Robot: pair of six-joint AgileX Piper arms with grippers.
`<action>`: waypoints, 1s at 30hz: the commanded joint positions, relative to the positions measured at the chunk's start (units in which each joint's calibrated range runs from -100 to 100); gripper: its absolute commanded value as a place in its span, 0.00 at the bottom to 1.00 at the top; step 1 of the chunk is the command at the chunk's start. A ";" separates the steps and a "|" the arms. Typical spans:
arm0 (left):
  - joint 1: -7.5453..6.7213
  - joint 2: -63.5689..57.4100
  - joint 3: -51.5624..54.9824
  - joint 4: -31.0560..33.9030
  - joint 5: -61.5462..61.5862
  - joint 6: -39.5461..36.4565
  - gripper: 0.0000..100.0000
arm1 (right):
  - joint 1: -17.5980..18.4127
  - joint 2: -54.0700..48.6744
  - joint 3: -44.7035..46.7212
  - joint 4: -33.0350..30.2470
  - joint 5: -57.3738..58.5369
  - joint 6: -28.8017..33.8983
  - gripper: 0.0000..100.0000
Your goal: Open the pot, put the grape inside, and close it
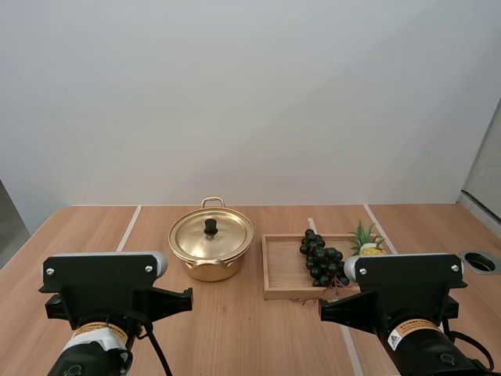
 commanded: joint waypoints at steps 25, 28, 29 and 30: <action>-0.01 -0.21 0.05 -1.15 -1.56 0.02 0.00 | 0.15 -0.31 0.12 1.32 -1.08 -0.28 0.00; -0.01 -0.21 0.05 0.83 -5.22 0.37 0.00 | 0.15 -0.31 0.12 -0.32 -1.26 -0.28 0.00; -0.01 -0.21 0.05 0.96 -7.17 0.37 0.00 | 0.15 -0.31 -0.03 -0.77 -1.26 -0.28 0.00; -0.01 -0.21 -0.09 0.96 -8.92 0.37 0.00 | 0.15 -0.31 -1.01 -1.25 -1.26 -0.28 0.00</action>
